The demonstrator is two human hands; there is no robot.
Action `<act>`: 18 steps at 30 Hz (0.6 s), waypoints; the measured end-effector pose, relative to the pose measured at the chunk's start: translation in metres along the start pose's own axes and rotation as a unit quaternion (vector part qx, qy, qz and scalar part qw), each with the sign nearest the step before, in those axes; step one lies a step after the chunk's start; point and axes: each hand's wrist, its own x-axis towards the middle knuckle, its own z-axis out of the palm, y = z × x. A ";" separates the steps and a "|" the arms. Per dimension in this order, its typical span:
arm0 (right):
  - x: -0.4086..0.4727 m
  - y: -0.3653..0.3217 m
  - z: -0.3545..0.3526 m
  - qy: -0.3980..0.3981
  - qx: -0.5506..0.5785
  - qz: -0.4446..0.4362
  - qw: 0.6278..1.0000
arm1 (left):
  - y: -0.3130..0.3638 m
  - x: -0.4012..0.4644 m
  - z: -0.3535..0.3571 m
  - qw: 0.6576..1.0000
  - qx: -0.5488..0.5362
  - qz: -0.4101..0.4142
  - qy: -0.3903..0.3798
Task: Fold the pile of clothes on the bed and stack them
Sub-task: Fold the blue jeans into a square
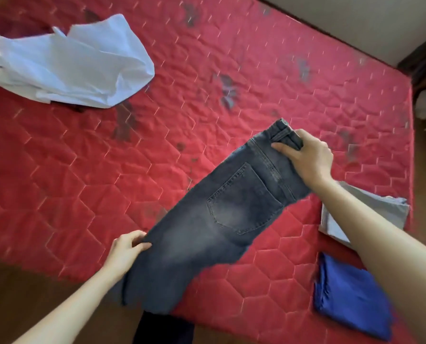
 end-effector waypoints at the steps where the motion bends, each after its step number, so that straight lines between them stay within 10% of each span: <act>1: 0.016 0.004 0.011 0.001 0.009 -0.004 1.000 | 0.004 0.018 0.001 1.000 0.001 -0.007 0.000; 11: 0.271 -0.014 0.032 0.006 -0.021 -0.083 0.996 | 0.115 0.174 -0.022 0.995 -0.078 0.063 0.012; 18: 0.396 -0.045 0.133 -0.054 -0.090 -0.052 0.993 | 0.189 0.350 0.019 0.935 0.286 0.103 0.184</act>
